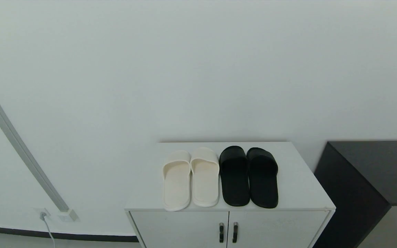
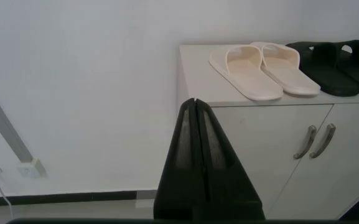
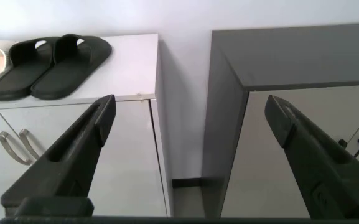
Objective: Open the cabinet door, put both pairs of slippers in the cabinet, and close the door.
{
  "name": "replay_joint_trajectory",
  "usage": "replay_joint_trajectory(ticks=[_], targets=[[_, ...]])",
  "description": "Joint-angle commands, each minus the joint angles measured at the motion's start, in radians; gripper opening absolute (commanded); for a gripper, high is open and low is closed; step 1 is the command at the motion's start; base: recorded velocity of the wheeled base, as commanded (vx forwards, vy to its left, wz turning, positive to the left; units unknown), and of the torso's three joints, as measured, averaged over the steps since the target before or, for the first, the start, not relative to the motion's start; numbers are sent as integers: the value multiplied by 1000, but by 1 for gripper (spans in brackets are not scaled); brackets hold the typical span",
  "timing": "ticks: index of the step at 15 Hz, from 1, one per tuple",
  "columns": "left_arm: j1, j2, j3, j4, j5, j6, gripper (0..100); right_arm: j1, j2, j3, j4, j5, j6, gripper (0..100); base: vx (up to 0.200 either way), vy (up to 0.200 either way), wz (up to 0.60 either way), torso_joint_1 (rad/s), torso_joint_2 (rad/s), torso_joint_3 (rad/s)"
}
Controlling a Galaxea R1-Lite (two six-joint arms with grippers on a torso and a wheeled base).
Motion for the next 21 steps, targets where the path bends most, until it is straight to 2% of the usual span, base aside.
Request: replay_joint_trajectory(ticks=[1,4,8,9,10,11,12,14,16,17,19,20,21], targets=[[0,0,-1,0,0,-1,0,-8,8,-1,-1,-3,7,100,0,0,0,0,0,0],[0,2,-1,0,0,1,0,-12,25,-3,-5,-14,13,100,0,0,0,0,0,0],[0,2,-1,1,-4,13,0,-12,26,-3,-15,15,-42,100,0,0,0,0,0,0],[0,0,1,1,-7,16,0,-5,46,-92,-42,18,-28,100,0,0,0,0,0,0],[0,0,1,1,-7,33,0,20,143,-330,-24,20,24,100,0,0,0,0,0,0],[0,0,-1,1,-6,42,0,31,256,-385,74,44,24,100,0,0,0,0,0,0],[0,0,-1,1,-6,48,0,35,394,-368,128,110,-1,100,0,0,0,0,0,0],[0,2,1,1,-6,42,0,48,594,-333,34,191,1,100,0,0,0,0,0,0],[0,0,1,1,-7,45,0,160,854,-345,-142,202,25,100,0,0,0,0,0,0],[0,0,1,1,-7,44,0,247,954,-359,-228,176,85,100,0,0,0,0,0,0],[0,0,-1,1,-7,45,0,445,1095,-385,-329,32,156,100,0,0,0,0,0,0],[0,0,1,1,-7,45,0,586,1187,-408,-410,-83,216,100,0,0,0,0,0,0],[0,0,1,1,-7,45,0,655,1259,-440,-461,-144,254,100,0,0,0,0,0,0]])
